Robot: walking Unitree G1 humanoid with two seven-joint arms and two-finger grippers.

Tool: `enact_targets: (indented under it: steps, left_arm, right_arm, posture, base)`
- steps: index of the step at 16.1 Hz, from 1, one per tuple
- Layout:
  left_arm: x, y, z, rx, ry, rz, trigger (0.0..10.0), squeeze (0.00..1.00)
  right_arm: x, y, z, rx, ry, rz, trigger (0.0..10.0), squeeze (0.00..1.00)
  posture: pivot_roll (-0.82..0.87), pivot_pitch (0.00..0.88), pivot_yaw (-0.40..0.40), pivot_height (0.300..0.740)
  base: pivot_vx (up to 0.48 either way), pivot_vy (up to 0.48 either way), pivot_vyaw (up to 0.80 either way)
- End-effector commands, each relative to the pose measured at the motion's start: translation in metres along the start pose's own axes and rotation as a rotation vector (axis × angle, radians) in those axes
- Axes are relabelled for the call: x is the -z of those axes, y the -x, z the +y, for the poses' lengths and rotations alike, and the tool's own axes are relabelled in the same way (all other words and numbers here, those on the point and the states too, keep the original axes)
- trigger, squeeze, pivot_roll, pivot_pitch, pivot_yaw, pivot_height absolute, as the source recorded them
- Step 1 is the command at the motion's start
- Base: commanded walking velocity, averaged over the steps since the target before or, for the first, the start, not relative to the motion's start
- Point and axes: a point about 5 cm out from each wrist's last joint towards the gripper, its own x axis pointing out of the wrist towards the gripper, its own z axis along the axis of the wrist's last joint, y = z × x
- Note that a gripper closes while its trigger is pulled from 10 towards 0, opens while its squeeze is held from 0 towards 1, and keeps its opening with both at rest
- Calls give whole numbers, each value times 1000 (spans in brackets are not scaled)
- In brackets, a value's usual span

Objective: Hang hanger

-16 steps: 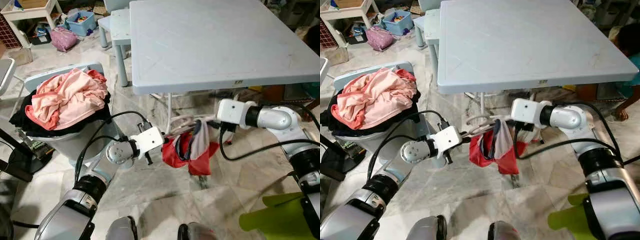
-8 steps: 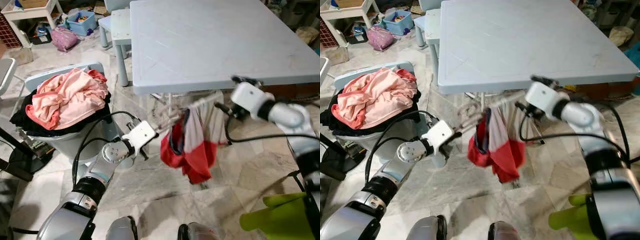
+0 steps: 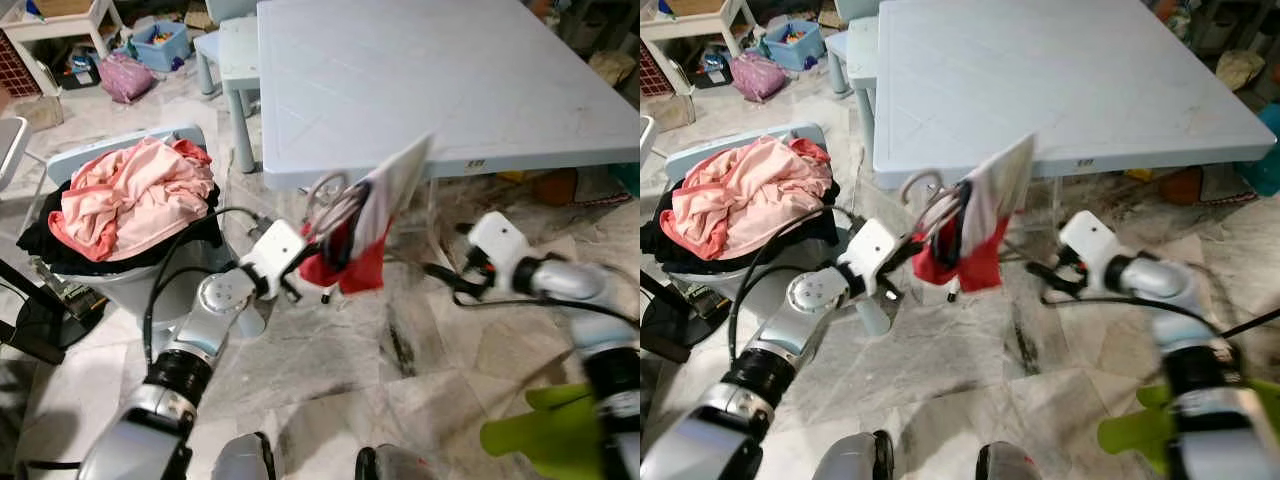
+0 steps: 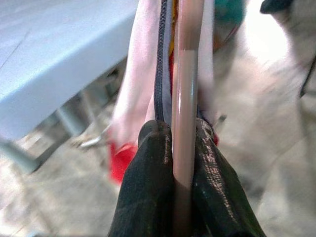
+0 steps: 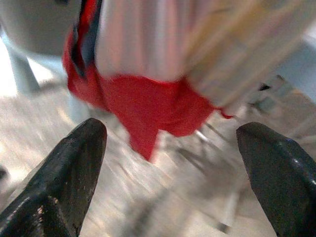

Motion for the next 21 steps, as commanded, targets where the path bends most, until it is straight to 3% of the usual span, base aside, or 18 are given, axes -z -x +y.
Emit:
enact_targets:
  steps: [1,5,9,10,11,18,21]
  left_arm:
    - [-9,0,-2,23,7,-43,0,0]
    - [-15,4,-14,128,46,-63,0,0]
    - [-25,9,-24,237,62,-86,0,0]
    - [-28,10,-27,263,72,-98,0,0]
    - [-29,11,-29,279,78,-103,0,0]
    - [-33,15,-23,269,43,-94,0,0]
    - [-30,15,-22,255,19,-82,0,0]
  right_arm:
    - [-1,-1,-1,34,-50,-16,10000,0]
    - [4,-18,9,160,-152,11,10000,0]
    - [-4,-28,5,282,-227,-24,10000,0]
    - [-5,-29,2,315,-242,-29,4588,0]
    - [-6,-28,-1,345,-245,-30,0,0]
    - [-9,-8,-36,656,-251,-61,0,0]
    - [-12,-6,-39,694,-248,-75,0,0]
  posture:
    - [-61,104,47,740]
    - [-45,107,53,740]
    - [-41,105,54,740]
    - [-41,105,54,740]
    - [-41,105,54,740]
    - [-38,115,52,740]
    - [-38,115,52,740]
  base:
    - [0,0,0]
    - [0,0,0]
    - [0,0,0]
    - [0,0,0]
    - [0,0,0]
    - [0,0,0]
    - [0,0,0]
